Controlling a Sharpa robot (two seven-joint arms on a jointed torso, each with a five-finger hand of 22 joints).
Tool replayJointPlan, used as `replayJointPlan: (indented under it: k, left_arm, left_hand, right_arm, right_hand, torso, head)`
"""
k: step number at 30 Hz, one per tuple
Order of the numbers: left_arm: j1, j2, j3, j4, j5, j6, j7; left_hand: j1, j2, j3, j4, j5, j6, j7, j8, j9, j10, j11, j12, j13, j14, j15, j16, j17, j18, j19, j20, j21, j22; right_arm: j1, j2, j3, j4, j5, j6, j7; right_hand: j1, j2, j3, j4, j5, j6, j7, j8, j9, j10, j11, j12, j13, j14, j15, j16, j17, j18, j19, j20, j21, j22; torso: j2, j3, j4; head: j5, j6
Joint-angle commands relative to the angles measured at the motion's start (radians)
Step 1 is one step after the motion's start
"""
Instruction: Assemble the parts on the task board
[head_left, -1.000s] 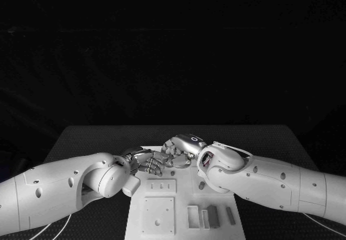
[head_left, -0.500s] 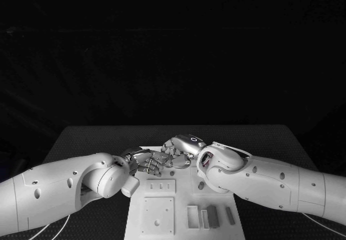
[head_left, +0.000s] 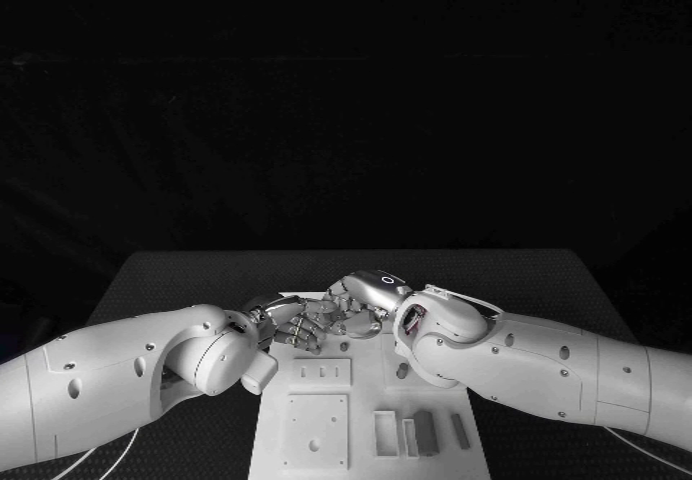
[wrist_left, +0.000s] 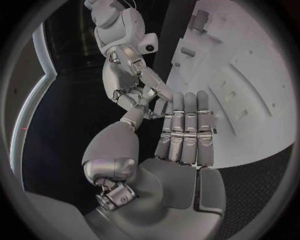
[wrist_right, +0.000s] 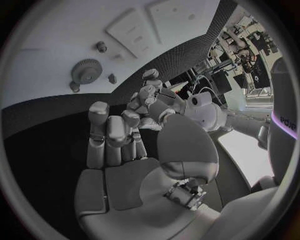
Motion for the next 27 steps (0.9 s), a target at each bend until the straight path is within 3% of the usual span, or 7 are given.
replayJointPlan:
  k: [1, 27]
  left_arm:
    - [0.002, -0.001, 0.002, 0.003, -0.040, 0.000, -0.010]
    - [0.002, -0.004, 0.002, 0.004, -0.070, 0.009, -0.017]
  left_hand:
    - [-0.008, 0.000, -0.007, -0.002, 0.003, -0.001, 0.002, -0.002, -0.001, 0.005, -0.001, -0.004, 0.002, 0.004, -0.004, 0.004, -0.001, 0.007, 0.005, -0.002, 0.002, 0.002]
    - [0.034, 0.026, 0.003, -0.038, 0.005, 0.005, -0.001, -0.004, 0.005, 0.007, -0.003, -0.008, 0.026, 0.005, -0.006, 0.012, -0.002, 0.005, 0.008, -0.005, 0.001, 0.009]
  right_arm:
    - [-0.002, -0.003, -0.001, -0.001, -0.002, 0.014, -0.004]
    - [-0.004, -0.003, -0.001, -0.001, 0.000, 0.018, -0.001]
  right_hand:
    - [0.002, 0.009, -0.002, 0.005, 0.007, 0.029, 0.022, 0.007, 0.001, 0.002, -0.003, 0.002, -0.001, 0.000, -0.007, 0.002, 0.000, 0.043, 0.000, -0.006, 0.001, 0.014]
    - [0.001, 0.008, -0.002, 0.005, 0.007, 0.030, 0.022, 0.006, 0.002, 0.003, -0.003, 0.002, -0.002, 0.001, -0.008, 0.002, -0.001, 0.043, 0.001, -0.007, 0.001, 0.014]
  torso:
    - [0.000, 0.0001, 0.0003]
    - [0.000, -0.0001, 0.0001]
  head:
    - [0.000, -0.001]
    - [0.000, -0.004]
